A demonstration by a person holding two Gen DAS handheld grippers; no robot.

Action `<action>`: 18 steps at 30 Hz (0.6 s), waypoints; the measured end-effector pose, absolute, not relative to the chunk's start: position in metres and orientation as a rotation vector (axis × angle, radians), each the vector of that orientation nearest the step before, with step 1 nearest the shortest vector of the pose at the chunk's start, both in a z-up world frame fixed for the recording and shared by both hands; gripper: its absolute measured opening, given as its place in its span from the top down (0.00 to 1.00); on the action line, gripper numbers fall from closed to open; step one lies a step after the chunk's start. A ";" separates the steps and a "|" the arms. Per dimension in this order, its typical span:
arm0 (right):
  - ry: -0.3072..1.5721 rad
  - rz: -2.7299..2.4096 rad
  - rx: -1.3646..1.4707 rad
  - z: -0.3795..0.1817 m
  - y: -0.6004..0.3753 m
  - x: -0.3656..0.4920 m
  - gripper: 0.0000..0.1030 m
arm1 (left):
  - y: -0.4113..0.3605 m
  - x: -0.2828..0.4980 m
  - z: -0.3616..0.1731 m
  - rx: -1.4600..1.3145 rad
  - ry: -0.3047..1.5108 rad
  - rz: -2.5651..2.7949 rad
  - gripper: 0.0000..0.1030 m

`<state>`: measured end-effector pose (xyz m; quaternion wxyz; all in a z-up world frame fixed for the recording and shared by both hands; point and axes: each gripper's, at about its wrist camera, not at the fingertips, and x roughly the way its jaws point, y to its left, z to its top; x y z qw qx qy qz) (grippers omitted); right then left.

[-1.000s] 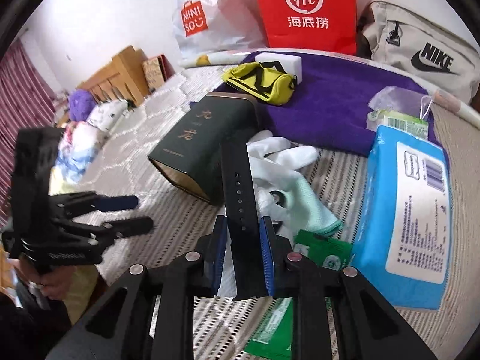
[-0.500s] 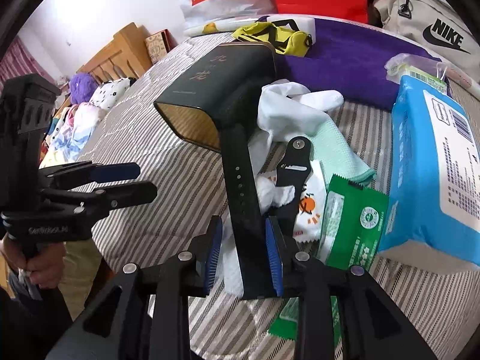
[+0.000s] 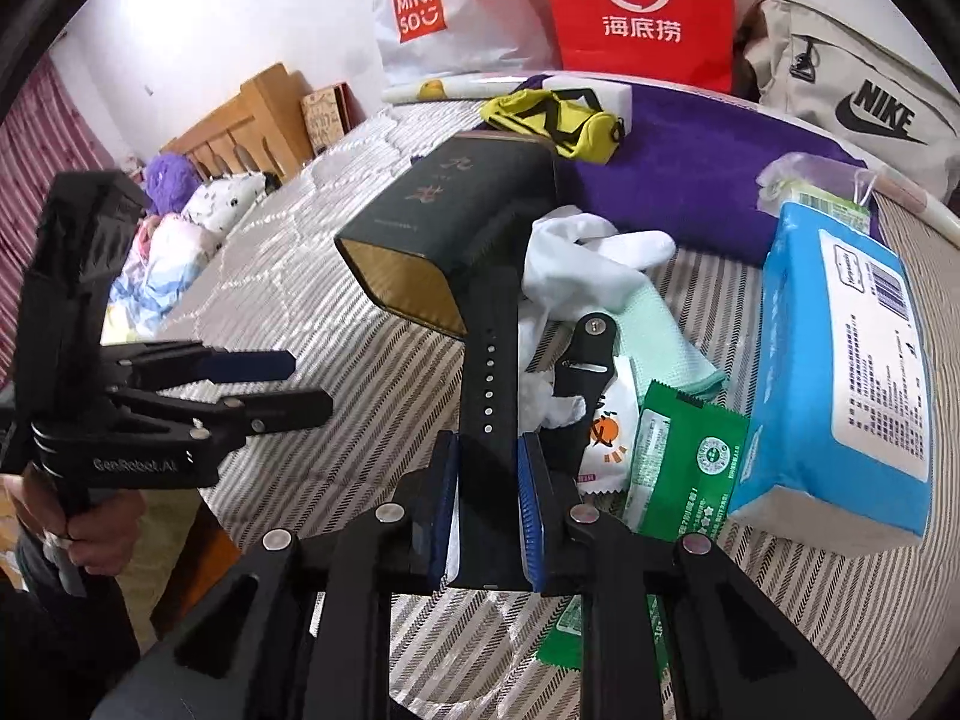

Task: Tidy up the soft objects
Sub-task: 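Grasp and lift the black strap with the right tool while the left tool reaches toward the white tissue, then grasp the white tissue with the left tool while the right tool holds the black strap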

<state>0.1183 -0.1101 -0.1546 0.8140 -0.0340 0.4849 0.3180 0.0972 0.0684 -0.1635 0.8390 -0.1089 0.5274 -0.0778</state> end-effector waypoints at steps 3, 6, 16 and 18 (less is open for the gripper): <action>1.016 0.675 -0.057 -0.149 -0.117 0.114 0.81 | 0.062 0.096 -0.162 -0.225 1.112 -0.179 0.45; 1.004 0.679 -0.022 -0.145 -0.129 0.109 0.81 | 0.054 0.098 -0.162 -0.255 1.112 -0.231 0.45; 1.026 0.645 0.037 -0.159 -0.151 0.093 0.81 | 0.002 0.107 -0.168 -0.255 1.107 -0.353 0.41; 1.027 0.642 0.046 -0.161 -0.155 0.090 0.81 | -0.011 0.110 -0.167 -0.223 1.098 -0.372 0.41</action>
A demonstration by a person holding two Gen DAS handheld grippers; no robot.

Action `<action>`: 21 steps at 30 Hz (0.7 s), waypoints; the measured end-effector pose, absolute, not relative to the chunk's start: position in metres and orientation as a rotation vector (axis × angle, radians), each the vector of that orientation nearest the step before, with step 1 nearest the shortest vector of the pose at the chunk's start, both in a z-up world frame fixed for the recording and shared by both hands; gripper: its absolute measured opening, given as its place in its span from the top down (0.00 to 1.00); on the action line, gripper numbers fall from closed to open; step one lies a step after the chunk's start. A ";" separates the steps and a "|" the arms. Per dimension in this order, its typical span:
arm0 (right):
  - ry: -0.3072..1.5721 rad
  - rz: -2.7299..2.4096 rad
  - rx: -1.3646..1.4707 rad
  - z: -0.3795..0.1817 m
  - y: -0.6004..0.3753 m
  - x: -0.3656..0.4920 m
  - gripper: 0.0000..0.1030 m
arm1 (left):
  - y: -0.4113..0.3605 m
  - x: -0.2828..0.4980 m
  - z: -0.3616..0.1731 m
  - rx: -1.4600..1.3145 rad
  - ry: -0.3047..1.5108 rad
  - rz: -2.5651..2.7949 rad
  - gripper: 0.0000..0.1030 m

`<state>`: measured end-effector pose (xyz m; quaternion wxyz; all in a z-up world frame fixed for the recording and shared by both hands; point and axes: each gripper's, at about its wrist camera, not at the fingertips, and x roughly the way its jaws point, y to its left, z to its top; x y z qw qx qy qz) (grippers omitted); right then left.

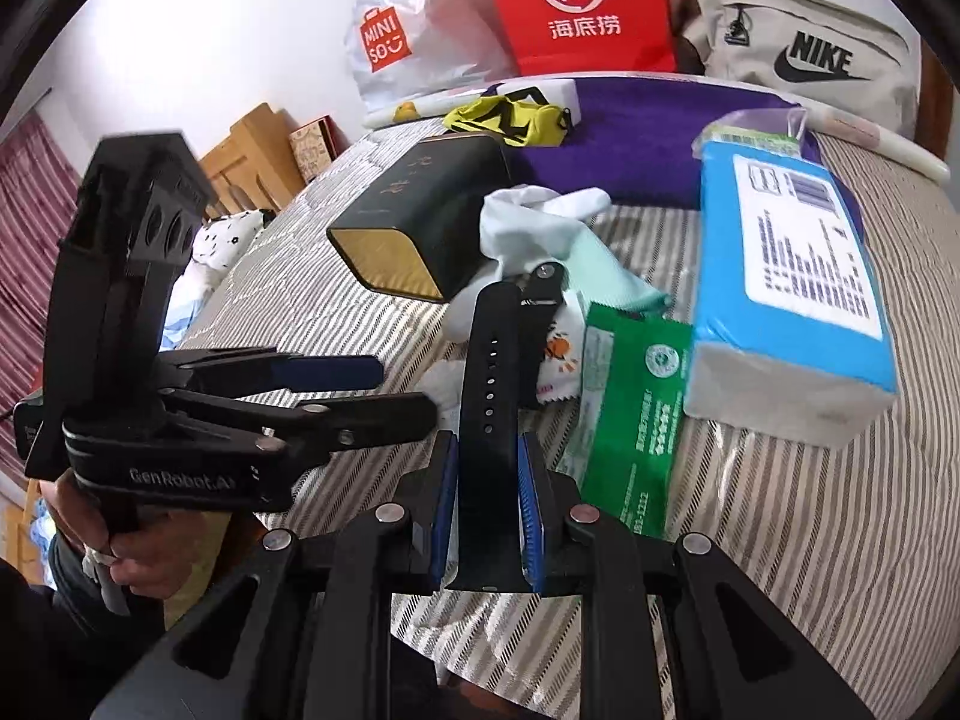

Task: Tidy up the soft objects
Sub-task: 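Grasp the white tissue with the left tool while the right tool holds the black strap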

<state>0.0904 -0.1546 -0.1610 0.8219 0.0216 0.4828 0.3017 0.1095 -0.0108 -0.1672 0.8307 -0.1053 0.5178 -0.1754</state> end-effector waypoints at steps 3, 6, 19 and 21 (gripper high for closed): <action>1.025 0.620 0.050 -0.165 -0.160 0.090 0.81 | -0.024 0.112 -0.168 -0.177 1.083 -0.377 0.49; 1.037 0.621 0.077 -0.168 -0.169 0.091 0.81 | -0.030 0.114 -0.172 -0.185 1.086 -0.413 0.76; 1.042 0.568 0.055 -0.174 -0.183 0.087 0.87 | 0.000 0.099 -0.166 -0.099 1.061 -0.257 0.80; 1.028 0.574 0.033 -0.174 -0.175 0.090 0.85 | 0.011 0.098 -0.165 -0.105 1.066 -0.223 0.80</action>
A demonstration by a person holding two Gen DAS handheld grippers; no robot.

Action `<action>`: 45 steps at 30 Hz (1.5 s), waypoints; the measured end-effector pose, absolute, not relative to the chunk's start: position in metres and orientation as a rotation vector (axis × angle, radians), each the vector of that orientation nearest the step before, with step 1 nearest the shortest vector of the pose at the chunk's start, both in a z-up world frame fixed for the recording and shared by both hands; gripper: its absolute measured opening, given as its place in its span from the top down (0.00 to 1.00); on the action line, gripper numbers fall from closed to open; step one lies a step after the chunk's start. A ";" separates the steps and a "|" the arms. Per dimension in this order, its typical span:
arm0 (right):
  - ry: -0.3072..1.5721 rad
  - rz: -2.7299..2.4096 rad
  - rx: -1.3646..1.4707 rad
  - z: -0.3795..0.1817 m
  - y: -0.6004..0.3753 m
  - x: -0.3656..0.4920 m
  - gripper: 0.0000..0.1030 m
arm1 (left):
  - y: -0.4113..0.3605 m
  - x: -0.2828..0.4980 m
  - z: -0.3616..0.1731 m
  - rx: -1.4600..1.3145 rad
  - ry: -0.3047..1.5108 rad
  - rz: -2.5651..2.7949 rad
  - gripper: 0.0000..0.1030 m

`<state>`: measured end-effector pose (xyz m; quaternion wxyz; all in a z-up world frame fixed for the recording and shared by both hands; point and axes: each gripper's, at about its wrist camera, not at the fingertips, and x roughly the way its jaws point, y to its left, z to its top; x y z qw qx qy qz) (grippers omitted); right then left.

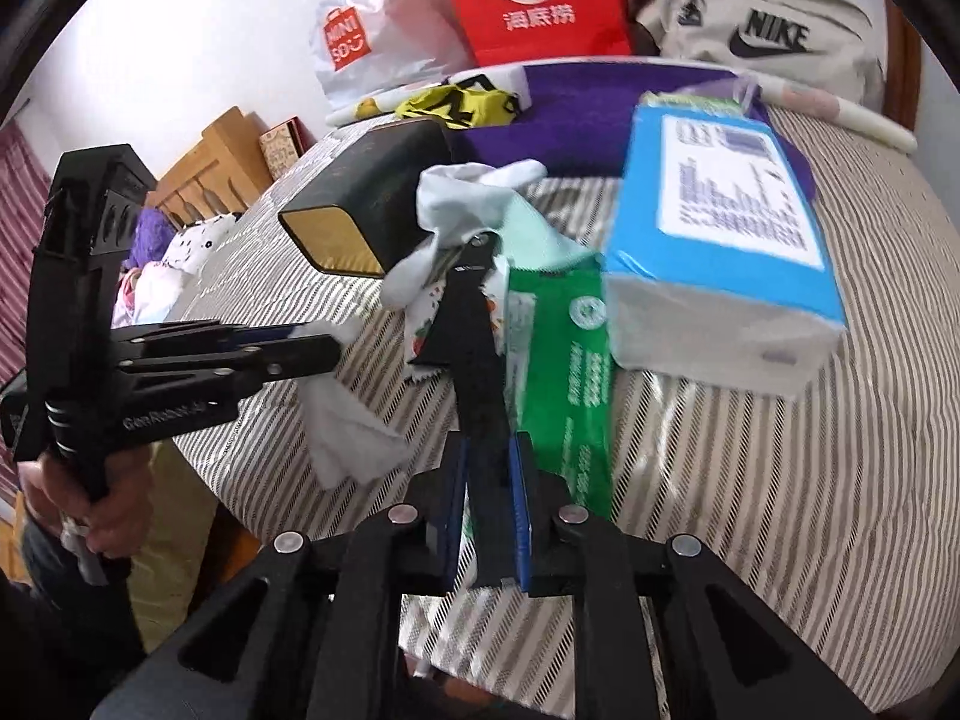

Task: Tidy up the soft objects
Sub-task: 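Grasp the white tissue with the left tool while the right tool holds the black strap, then carry the white tissue and black strap toward the purple towel with both tools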

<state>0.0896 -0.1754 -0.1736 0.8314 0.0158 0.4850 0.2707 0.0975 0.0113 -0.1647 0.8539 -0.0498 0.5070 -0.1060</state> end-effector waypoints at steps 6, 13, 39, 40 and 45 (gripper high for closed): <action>1.043 0.557 -0.084 -0.184 -0.153 0.100 0.78 | 0.032 0.089 -0.164 -0.133 1.061 -0.196 0.80; 1.021 0.557 -0.156 -0.186 -0.135 0.102 0.74 | 0.033 0.088 -0.162 -0.146 1.049 -0.213 0.80; 1.023 0.350 -0.085 -0.176 -0.236 0.065 0.80 | 0.036 0.083 -0.164 -0.217 1.030 -0.201 0.80; 1.026 0.347 -0.083 -0.178 -0.237 0.066 0.80 | 0.036 0.084 -0.163 -0.221 1.028 -0.201 0.80; 1.037 0.375 -0.066 -0.185 -0.240 0.071 0.80 | 0.038 0.084 -0.152 -0.255 1.015 -0.191 0.80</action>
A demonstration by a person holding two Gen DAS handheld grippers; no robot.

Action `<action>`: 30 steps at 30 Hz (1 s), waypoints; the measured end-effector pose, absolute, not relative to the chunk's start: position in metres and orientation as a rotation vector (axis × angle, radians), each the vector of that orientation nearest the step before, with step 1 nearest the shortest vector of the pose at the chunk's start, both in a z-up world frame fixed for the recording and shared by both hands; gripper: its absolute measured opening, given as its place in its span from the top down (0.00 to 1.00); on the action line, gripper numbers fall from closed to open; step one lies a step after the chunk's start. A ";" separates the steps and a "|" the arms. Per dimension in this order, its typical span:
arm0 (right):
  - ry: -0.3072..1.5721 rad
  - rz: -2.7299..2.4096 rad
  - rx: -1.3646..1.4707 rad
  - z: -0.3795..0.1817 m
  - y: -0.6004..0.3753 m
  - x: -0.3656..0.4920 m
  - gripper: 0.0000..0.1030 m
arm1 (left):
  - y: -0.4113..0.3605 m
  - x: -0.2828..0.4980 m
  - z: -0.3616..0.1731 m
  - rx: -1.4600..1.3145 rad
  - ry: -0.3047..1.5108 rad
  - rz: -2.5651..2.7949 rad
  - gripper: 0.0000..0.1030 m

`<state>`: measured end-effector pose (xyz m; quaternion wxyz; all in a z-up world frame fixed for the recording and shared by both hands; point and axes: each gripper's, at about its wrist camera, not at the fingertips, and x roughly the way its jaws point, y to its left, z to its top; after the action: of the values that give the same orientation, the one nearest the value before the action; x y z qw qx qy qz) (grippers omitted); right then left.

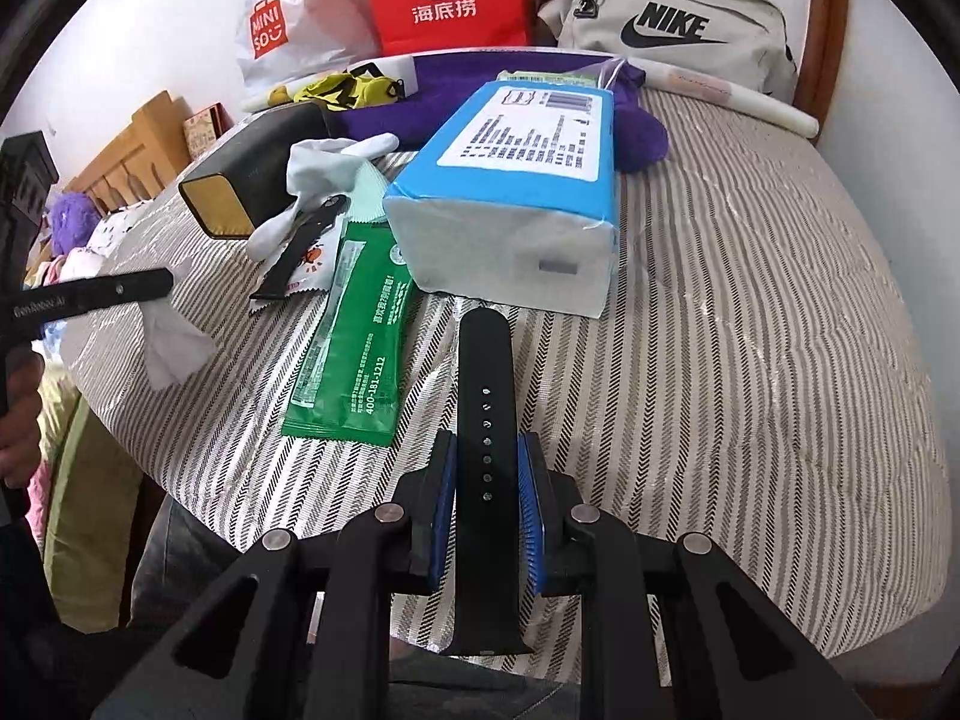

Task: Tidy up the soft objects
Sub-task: 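Carry the white tissue and black strap toward the purple towel with both tools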

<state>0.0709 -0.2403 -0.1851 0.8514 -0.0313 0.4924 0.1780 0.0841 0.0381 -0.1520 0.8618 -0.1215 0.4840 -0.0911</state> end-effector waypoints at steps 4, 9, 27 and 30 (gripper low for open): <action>1.039 0.414 -0.059 -0.181 -0.240 0.071 0.80 | 0.040 0.083 -0.138 -0.255 0.995 -0.170 0.80; 1.006 0.468 -0.043 -0.160 -0.242 0.071 0.80 | 0.045 0.086 -0.122 -0.255 0.971 -0.142 0.80; 0.865 0.500 -0.049 -0.074 -0.232 0.131 0.80 | 0.053 0.129 -0.071 -0.274 0.918 -0.159 0.80; 0.852 0.498 -0.045 -0.066 -0.229 0.148 0.80 | 0.055 0.142 -0.062 -0.269 0.905 -0.158 0.80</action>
<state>0.1477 -0.2292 -0.0665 0.8804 -0.0218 0.4090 0.2391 0.1421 0.0547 -0.0623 0.8877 -0.1295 0.4352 -0.0762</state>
